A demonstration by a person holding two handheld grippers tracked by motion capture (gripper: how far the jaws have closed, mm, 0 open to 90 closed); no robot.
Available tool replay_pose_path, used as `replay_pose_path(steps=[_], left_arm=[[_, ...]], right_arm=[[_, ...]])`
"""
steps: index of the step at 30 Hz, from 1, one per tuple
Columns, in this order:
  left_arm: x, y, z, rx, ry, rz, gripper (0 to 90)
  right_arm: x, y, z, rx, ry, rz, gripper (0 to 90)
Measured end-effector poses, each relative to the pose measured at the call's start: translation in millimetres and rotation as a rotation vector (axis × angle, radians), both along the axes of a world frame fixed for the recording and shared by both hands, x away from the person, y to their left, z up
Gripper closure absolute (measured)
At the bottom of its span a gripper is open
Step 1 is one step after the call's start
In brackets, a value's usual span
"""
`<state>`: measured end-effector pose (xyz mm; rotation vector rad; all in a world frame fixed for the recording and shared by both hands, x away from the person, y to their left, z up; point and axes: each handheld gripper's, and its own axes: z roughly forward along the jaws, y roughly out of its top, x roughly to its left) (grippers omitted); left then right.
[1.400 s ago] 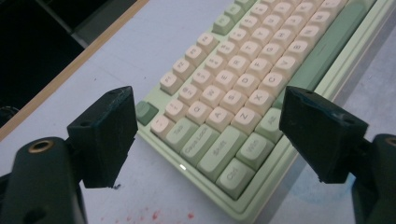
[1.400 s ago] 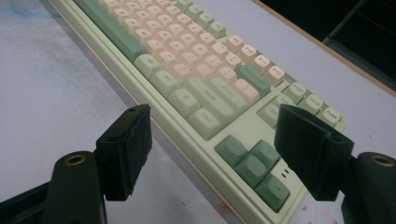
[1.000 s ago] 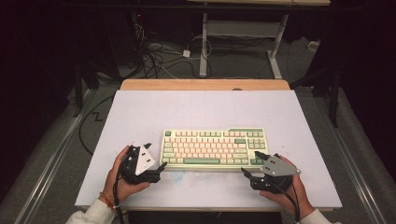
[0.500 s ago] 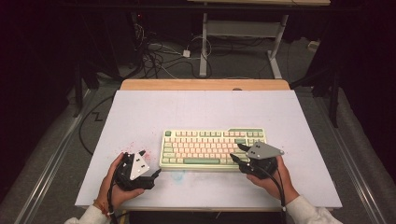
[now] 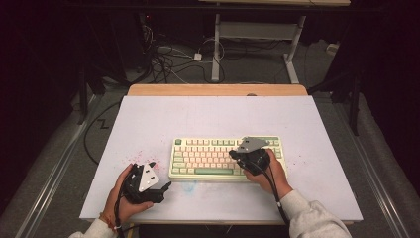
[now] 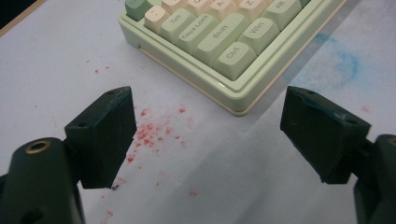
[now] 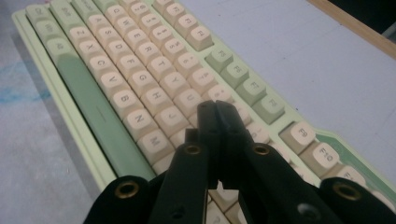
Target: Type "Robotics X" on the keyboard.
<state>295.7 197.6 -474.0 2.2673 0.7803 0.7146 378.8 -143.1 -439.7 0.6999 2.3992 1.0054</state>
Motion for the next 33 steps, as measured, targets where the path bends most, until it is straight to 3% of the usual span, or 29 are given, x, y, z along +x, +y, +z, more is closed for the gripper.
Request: replay_pose_path(steps=[8, 15, 24, 27, 29, 33], left_arm=[[0.1, 2.0, -0.1, -0.008, 0.006, 0.002, 17.1], [0.8, 1.8, -0.8, -0.008, 0.01, -0.002, 17.1], [2.1, 1.7, -3.9, 0.01, 0.03, -0.006, 17.1], [1.0, 1.8, -4.8, 0.015, 0.035, -0.007, 17.1], [-0.6, 2.5, -3.9, 0.012, 0.03, -0.008, 17.1], [-2.3, 4.7, -3.7, 0.01, 0.028, 0.0, 17.1]], right_arm=[[15.2, 16.0, -2.9, -0.03, 0.026, 0.002, 89.8], [19.8, 19.1, -6.9, -0.057, 0.048, -0.005, 89.7], [21.1, 22.6, -10.0, -0.077, 0.039, -0.013, 89.6], [22.6, 23.8, -12.3, -0.092, 0.064, 0.004, 89.7], [21.3, 24.7, -11.2, -0.1, 0.06, -0.002, 89.9], [18.0, 23.7, -5.6, -0.068, 0.032, 0.001, 89.9]])
